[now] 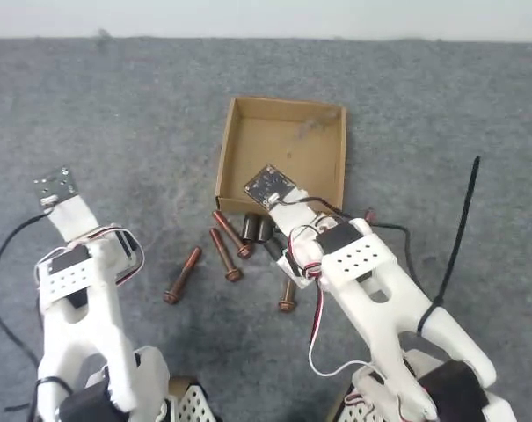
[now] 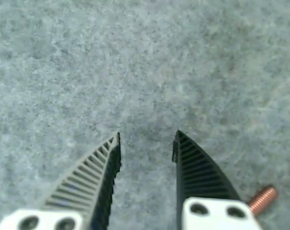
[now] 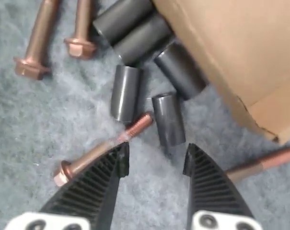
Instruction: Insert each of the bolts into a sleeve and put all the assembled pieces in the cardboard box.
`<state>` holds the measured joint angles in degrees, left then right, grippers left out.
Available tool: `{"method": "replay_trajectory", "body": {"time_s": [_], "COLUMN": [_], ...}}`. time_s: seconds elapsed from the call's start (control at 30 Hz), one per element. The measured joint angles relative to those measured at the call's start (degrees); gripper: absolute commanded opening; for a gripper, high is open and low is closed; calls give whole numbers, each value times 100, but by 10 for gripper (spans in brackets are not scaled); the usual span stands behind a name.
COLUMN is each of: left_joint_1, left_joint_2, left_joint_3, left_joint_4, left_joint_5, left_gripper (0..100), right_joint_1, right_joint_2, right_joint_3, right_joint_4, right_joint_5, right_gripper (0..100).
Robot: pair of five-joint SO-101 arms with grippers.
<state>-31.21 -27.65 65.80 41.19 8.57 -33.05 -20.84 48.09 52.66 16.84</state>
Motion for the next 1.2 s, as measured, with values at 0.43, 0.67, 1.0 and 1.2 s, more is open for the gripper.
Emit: {"method": "replay_trajectory", "body": {"time_s": [0.43, 0.67, 1.0, 1.2], "left_joint_1": [-9, -9, 18, 18], "left_joint_2": [0, 0, 0, 0], "left_joint_3": [0, 0, 0, 0], "left_joint_4": [0, 0, 0, 0], "left_joint_5": [0, 0, 0, 0], "left_gripper": [164, 164, 164, 164], "right_joint_1": [167, 229, 220, 185], "right_joint_2": [1011, 1169, 1793, 2321], "right_joint_3": [-255, -316, -738, -1292], "right_joint_4": [-325, -387, -651, -501], "right_joint_5": [176, 220, 229, 229], "right_gripper": [75, 141, 141, 122]}}
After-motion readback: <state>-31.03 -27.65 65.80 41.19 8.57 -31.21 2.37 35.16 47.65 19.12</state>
